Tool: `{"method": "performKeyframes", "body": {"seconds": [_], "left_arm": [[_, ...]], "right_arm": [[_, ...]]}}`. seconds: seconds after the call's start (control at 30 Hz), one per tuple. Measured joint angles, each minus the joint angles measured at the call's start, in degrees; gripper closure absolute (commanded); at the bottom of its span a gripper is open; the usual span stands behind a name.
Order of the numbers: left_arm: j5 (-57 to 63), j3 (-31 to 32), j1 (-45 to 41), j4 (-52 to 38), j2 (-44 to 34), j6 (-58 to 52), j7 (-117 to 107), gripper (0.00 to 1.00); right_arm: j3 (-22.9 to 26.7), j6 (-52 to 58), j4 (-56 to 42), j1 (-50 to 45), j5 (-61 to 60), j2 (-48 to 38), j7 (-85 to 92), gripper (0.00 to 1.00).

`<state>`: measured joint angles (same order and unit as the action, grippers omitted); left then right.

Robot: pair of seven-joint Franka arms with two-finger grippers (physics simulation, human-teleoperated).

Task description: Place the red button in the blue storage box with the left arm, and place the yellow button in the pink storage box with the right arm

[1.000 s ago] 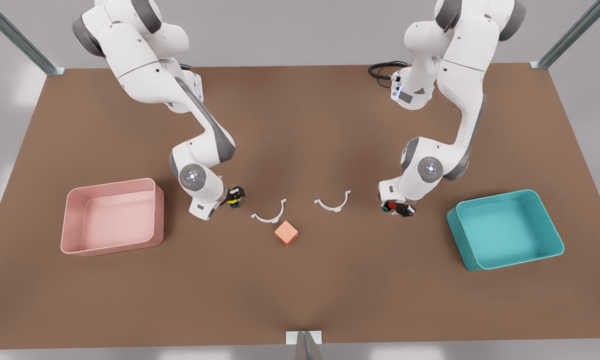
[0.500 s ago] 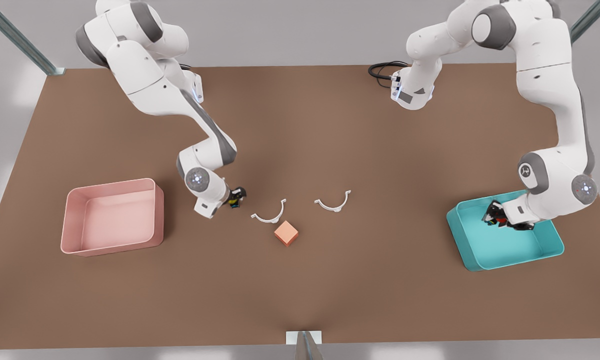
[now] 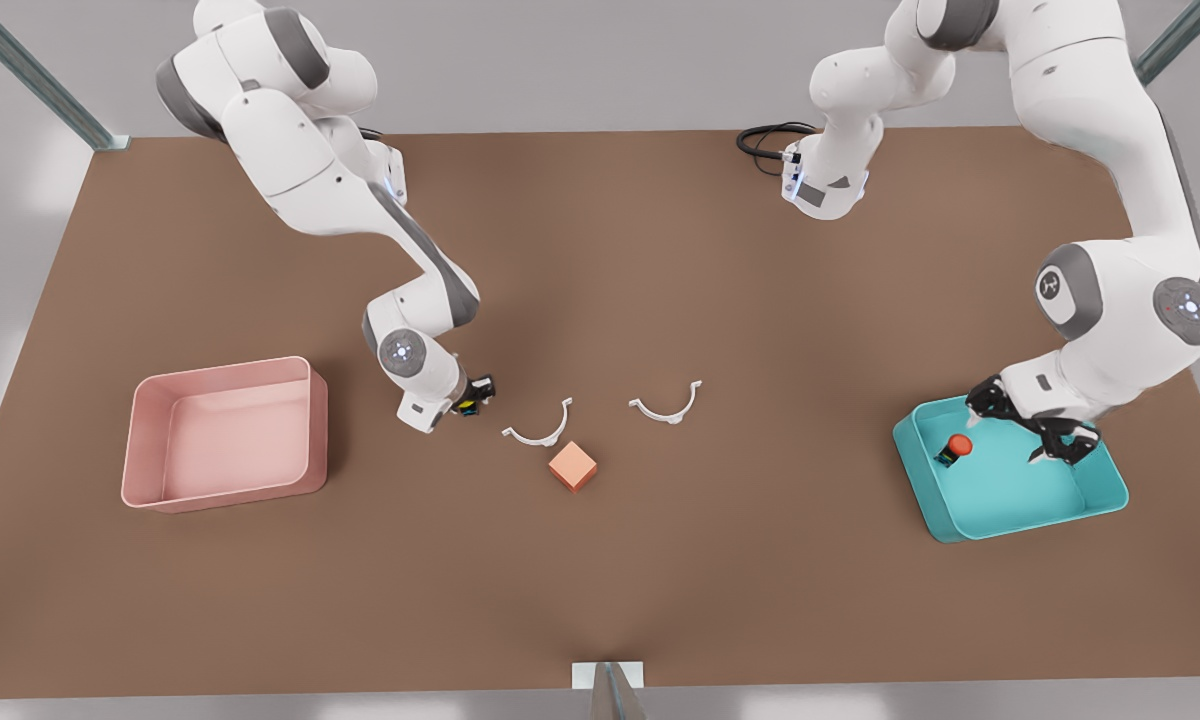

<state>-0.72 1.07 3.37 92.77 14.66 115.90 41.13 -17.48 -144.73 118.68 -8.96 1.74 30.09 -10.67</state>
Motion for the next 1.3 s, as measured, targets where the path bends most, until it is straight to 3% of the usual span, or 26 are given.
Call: {"method": "performKeyframes", "body": {"seconds": [0.17,0.37,0.7,1.0,1.3], "left_arm": [[1.02,0.37,-8.07,-10.51,-0.58,-9.12,-13.27,0.0],[1.76,0.42,-8.62,-13.17,0.68,-15.7,-26.18,0.0],[1.84,0.41,-8.73,-13.64,0.79,-20.53,-40.08,0.0],[1.78,0.41,-9.15,-13.64,0.79,-21.68,-47.51,0.0],[1.72,0.5,-9.18,-13.64,0.79,-21.88,-52.41,0.0]], "right_arm": [[0.0,-0.78,0.0,0.16,0.0,-0.03,-0.25,0.43],[-0.01,-1.07,0.05,0.1,-0.18,-0.01,-0.25,0.52],[0.13,3.31,-1.69,1.83,-0.24,-7.47,0.07,0.53],[0.26,16.53,-4.53,18.91,0.89,-16.69,5.46,0.53],[0.2,21.46,-1.09,36.66,2.35,-15.45,17.0,0.53]]}}
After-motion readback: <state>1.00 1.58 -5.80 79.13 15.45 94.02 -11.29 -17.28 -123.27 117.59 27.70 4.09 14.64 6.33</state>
